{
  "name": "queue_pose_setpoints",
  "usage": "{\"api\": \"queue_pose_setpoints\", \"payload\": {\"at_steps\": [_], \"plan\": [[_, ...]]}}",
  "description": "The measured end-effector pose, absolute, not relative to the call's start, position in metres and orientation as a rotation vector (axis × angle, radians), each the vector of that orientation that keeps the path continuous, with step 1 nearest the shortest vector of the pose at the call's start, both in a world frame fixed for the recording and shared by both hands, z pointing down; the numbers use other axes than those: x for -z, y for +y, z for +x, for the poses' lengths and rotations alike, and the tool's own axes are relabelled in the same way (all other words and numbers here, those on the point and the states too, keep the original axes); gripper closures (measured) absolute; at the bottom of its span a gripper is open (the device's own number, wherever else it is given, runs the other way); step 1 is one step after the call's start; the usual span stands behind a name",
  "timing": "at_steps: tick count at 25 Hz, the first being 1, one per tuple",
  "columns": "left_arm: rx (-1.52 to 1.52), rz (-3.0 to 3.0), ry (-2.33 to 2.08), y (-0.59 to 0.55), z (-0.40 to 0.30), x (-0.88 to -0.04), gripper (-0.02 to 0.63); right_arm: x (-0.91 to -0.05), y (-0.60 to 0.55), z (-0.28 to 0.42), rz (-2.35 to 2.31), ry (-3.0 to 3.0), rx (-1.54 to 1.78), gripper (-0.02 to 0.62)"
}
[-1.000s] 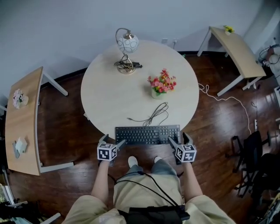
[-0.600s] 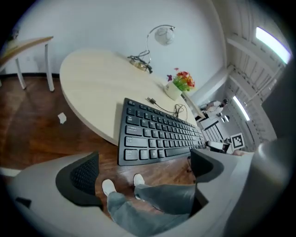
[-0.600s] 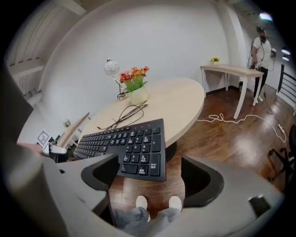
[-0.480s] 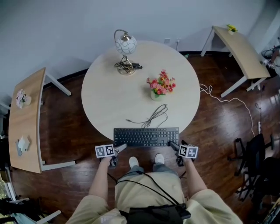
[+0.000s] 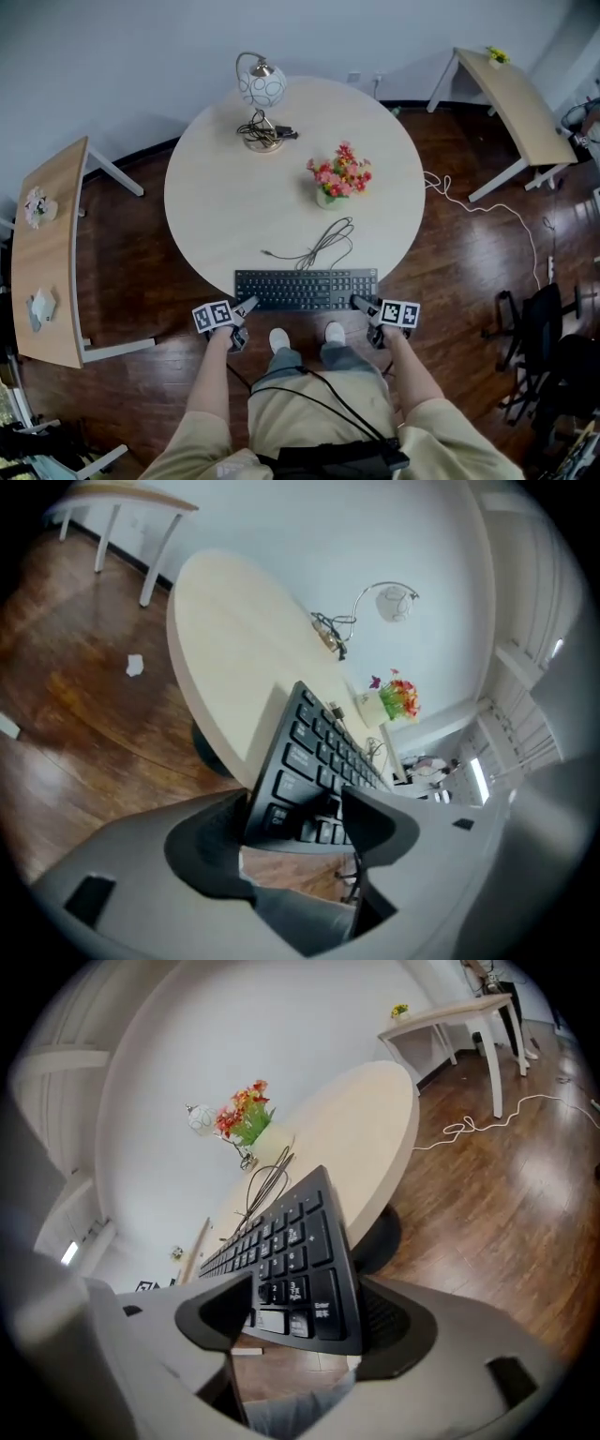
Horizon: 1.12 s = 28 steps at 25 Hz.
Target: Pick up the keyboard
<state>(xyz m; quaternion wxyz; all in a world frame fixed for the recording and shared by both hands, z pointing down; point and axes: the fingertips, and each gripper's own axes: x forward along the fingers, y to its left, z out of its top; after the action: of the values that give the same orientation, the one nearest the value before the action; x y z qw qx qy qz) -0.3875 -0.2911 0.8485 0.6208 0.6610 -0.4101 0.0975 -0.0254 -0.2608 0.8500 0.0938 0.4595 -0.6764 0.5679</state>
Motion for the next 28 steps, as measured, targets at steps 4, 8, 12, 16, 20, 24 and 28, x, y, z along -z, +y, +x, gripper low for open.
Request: {"api": "queue_pose_setpoints", "payload": {"at_steps": [4, 8, 12, 16, 20, 24, 28], "plan": [[-0.225, 1.518, -0.951, -0.285, -0.388, -0.846, 0.355, -0.847, -0.261, -0.027, 1.334, -2.004, -1.655, 0.299], [-0.195, 1.572, -0.927, -0.282, -0.391, -0.83, 0.395, -0.835, -0.263, -0.023, 1.371, -2.041, -1.689, 0.323], [0.023, 1.613, -0.926, -0.294, -0.392, -0.797, 0.45, -0.813, -0.274, -0.018, 1.468, -2.138, -1.754, 0.361], [0.223, 1.625, -0.952, -0.31, -0.394, -0.766, 0.465, -0.803, -0.29, -0.018, 1.543, -2.223, -1.834, 0.375], [0.467, 1.738, -0.911, -0.337, -0.394, -0.716, 0.489, -0.765, -0.313, -0.019, 1.599, -2.358, -1.789, 0.387], [0.593, 1.803, -0.916, -0.359, -0.405, -0.669, 0.495, -0.696, -0.35, -0.026, 1.579, -2.643, -1.713, 0.406], [0.707, 1.9, -0.884, -0.38, -0.407, -0.611, 0.495, -0.62, -0.381, -0.028, 1.554, -2.876, -1.616, 0.422]]}}
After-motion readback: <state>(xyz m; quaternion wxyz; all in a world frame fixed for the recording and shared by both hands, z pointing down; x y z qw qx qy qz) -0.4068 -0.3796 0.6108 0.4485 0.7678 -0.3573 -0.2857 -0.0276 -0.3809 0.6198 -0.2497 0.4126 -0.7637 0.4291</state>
